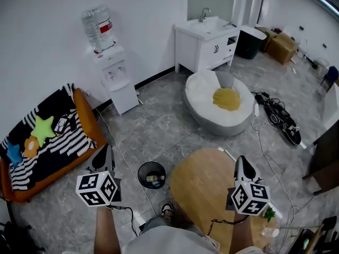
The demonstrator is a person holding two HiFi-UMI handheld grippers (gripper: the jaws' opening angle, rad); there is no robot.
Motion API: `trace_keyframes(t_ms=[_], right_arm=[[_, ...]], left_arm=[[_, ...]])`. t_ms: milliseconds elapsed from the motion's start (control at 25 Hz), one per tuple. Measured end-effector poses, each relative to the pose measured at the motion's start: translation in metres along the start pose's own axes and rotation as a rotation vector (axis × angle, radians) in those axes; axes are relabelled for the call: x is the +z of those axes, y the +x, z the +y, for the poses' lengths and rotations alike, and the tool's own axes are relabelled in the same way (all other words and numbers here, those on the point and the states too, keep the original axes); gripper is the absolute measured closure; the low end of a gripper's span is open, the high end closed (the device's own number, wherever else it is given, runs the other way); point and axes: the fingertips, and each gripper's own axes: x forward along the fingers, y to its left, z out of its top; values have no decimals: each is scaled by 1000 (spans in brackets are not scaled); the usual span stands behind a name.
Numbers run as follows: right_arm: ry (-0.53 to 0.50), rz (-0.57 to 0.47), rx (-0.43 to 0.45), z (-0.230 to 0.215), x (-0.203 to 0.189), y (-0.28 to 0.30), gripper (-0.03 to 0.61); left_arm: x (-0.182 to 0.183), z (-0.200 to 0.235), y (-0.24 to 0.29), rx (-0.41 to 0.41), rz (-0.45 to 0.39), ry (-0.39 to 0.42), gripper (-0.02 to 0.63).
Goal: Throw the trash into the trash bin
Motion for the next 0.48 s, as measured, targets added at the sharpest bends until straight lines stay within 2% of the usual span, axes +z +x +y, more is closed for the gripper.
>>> trace_keyframes(t_ms=[480], right_arm=[[-10,-6,9,-1,6,-3,578]], left_arm=[[3,-1,-2,6,-1,-7,618]])
